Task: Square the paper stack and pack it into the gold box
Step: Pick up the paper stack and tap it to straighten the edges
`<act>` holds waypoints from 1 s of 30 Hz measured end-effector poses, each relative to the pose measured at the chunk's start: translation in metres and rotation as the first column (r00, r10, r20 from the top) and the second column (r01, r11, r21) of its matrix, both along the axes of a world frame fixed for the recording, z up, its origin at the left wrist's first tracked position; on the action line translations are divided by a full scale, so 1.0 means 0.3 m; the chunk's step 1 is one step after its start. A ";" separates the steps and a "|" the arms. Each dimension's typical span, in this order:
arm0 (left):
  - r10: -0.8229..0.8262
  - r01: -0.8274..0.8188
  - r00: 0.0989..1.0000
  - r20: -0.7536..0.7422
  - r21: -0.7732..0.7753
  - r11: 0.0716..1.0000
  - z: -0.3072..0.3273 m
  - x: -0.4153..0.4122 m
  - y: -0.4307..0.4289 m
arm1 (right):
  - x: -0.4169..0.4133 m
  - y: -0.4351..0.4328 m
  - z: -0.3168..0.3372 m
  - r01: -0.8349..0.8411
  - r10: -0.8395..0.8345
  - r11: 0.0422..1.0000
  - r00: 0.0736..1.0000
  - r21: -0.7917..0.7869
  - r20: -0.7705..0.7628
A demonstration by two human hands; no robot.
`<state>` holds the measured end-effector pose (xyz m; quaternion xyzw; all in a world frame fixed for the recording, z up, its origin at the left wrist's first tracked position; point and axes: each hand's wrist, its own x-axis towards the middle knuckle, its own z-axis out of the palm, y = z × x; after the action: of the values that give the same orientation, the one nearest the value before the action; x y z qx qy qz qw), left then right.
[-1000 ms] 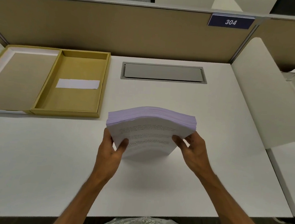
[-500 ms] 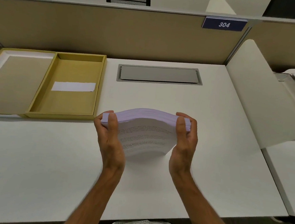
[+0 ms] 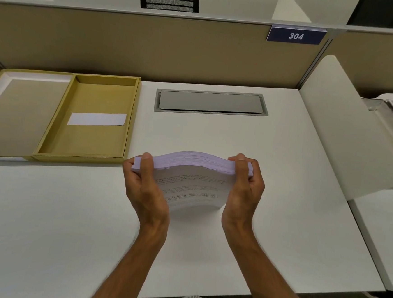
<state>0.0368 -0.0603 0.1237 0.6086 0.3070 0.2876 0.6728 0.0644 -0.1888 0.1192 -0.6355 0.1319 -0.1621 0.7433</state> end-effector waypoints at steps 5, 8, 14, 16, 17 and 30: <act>-0.019 0.020 1.000 -0.005 0.076 0.997 -0.016 -0.003 0.002 | 0.014 0.004 0.001 0.004 -0.004 0.999 1.000 -0.038 -0.003; -0.028 0.029 1.000 -0.013 0.088 0.996 -0.019 0.000 0.009 | 0.009 -0.006 0.002 -0.050 0.050 0.998 0.999 -0.047 -0.002; -0.117 0.115 0.992 0.043 0.053 0.992 -0.017 0.002 0.017 | 0.008 -0.028 0.012 -0.150 0.151 0.986 0.988 -0.067 0.015; -0.243 0.242 0.965 0.103 0.026 0.970 -0.027 -0.012 0.047 | 0.006 -0.072 0.004 -0.273 0.283 0.954 0.957 -0.121 0.072; -0.320 0.315 0.942 0.102 0.061 0.947 -0.040 -0.027 0.071 | 0.003 -0.105 -0.007 -0.339 0.356 0.924 0.932 -0.175 0.074; -0.304 0.398 0.917 -0.258 0.560 0.726 -0.193 -0.113 0.247 | 0.012 -0.249 -0.132 -0.407 0.423 0.798 0.904 -0.444 -0.066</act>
<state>0.0029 0.0139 0.0659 0.8569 0.1276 0.1912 0.4614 0.0681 -0.2635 0.0796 -0.7993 -0.0648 -0.0329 0.5965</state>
